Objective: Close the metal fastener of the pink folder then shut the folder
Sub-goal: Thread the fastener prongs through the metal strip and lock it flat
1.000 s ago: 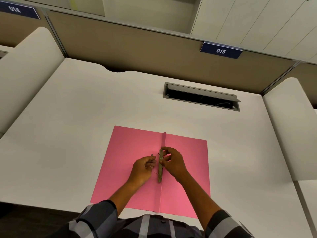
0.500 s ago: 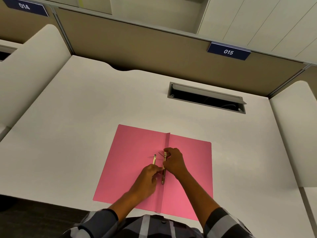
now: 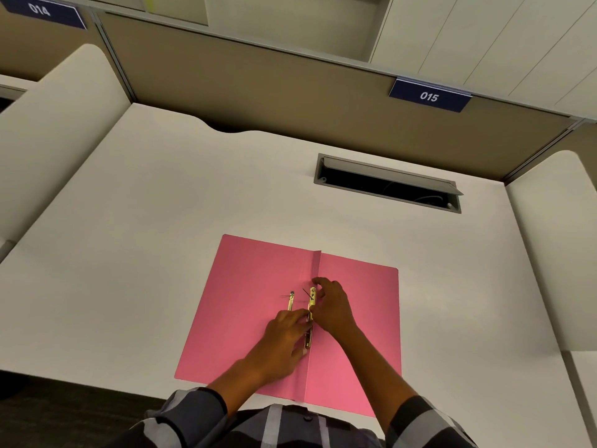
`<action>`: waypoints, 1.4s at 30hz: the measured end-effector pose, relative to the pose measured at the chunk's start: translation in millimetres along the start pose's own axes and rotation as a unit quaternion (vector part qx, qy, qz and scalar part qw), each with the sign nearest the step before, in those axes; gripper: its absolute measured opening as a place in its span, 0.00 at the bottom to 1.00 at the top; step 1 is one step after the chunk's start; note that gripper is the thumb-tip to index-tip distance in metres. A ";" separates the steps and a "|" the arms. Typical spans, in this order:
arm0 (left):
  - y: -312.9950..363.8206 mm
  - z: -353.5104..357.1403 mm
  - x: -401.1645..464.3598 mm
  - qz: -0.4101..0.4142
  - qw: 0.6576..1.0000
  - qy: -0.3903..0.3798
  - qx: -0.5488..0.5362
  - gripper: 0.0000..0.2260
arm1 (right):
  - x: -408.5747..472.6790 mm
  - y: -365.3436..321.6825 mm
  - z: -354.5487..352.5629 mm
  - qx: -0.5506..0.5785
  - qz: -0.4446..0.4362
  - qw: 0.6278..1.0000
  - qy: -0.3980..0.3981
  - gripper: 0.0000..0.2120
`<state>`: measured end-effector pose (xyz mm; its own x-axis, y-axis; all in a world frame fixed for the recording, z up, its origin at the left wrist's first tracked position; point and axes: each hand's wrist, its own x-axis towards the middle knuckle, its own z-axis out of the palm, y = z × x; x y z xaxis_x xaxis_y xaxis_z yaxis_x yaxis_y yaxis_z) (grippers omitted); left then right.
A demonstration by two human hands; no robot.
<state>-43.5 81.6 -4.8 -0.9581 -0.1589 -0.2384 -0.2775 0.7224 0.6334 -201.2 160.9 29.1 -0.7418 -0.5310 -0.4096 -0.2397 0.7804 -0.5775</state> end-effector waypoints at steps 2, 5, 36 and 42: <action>2.1 -0.2 -0.3 0.018 0.998 -0.003 0.061 0.28 | -1.2 3.5 -0.6 0.001 -0.005 1.000 0.006 0.32; 6.9 -3.3 -0.5 0.036 0.993 0.000 0.115 0.29 | -2.0 4.5 -3.4 0.004 -0.020 1.000 0.023 0.25; 24.0 -9.6 9.4 0.009 0.975 -0.043 0.219 0.29 | 22.0 2.2 -21.3 -0.065 -0.045 0.997 0.014 0.06; 24.0 -9.9 9.9 0.006 0.975 -0.049 0.218 0.29 | 23.5 -2.7 -20.6 -0.091 -0.051 0.994 0.010 0.07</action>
<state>-60.3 90.7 15.3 -0.9435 -0.0986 -0.3164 -0.1889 0.9445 0.2689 -230.9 153.2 35.6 -0.7195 -0.6056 -0.3399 -0.4232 0.7704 -0.4768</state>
